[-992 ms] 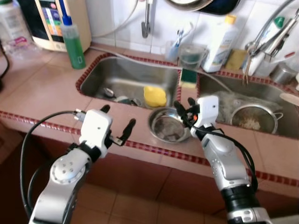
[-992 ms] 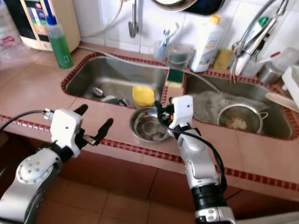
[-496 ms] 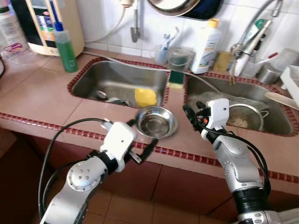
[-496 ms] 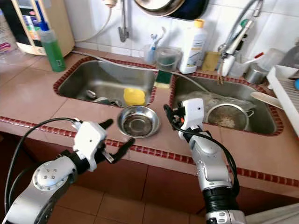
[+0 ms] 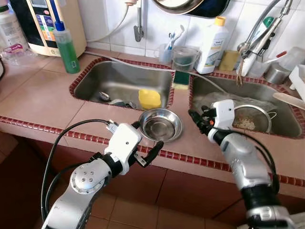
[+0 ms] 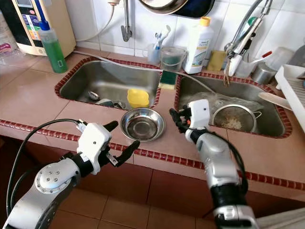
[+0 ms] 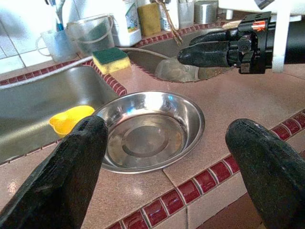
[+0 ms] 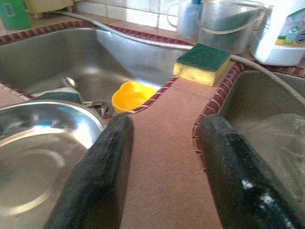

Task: Kitchen organization

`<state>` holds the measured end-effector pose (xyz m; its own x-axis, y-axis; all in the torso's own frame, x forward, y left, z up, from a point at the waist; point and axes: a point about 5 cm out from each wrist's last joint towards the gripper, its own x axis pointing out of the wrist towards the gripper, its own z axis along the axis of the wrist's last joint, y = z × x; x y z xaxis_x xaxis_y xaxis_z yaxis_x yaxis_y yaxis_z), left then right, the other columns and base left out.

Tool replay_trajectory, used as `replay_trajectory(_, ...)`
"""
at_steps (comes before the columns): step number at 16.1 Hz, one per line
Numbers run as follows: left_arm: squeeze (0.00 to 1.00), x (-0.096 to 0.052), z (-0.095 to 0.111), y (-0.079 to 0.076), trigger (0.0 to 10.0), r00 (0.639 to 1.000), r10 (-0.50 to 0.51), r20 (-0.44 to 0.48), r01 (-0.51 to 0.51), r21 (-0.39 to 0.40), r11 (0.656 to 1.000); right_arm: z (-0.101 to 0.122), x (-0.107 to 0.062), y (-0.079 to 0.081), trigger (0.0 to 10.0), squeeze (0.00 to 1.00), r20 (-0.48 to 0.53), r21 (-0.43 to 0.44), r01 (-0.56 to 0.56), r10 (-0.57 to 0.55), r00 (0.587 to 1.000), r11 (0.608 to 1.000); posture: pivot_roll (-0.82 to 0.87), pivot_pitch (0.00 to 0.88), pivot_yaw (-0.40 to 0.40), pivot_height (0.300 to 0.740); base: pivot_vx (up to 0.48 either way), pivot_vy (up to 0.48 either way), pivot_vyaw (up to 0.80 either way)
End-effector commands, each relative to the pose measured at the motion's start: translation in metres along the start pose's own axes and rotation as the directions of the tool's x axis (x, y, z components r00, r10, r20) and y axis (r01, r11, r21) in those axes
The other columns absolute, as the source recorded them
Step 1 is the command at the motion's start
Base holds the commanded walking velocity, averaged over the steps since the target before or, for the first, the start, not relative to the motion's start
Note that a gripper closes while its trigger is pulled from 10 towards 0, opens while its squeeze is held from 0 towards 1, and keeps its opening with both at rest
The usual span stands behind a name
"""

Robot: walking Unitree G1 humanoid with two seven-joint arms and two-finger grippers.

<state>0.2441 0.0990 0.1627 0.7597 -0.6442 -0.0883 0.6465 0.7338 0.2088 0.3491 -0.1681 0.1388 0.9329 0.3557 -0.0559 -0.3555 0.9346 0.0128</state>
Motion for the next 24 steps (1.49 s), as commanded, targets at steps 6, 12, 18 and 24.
replay_trajectory(6,0.00,0.002,0.008,0.000,10.0,1.000,0.010,0.022,-0.010,0.013,1.000,0.005,0.014,-0.002,10.0,1.00,-0.030,0.033,-0.092,0.093,0.995,0.995,0.03,0.078,-0.031,0.740,0.000,0.000,0.00)
replay_trajectory(12,0.00,0.003,0.010,0.000,10.0,0.999,0.030,0.029,-0.030,0.006,1.000,0.004,0.024,-0.007,10.0,0.00,-0.107,0.098,-0.211,0.221,0.969,0.972,0.03,0.078,-0.046,0.740,0.000,0.000,0.00)
replay_trajectory(18,0.00,0.004,0.006,-0.002,10.0,0.999,0.029,0.022,-0.029,0.001,1.000,-0.001,0.027,-0.008,10.0,0.00,-0.158,0.125,-0.238,0.256,0.954,0.963,0.04,0.076,-0.057,0.740,0.000,0.000,0.00)
replay_trajectory(24,0.00,0.004,0.008,0.001,10.0,0.997,0.065,0.030,-0.065,-0.004,0.998,-0.013,0.029,-0.002,10.0,0.00,-0.204,0.186,-0.261,0.297,0.933,0.947,0.05,0.074,-0.074,0.740,0.000,0.000,0.00)
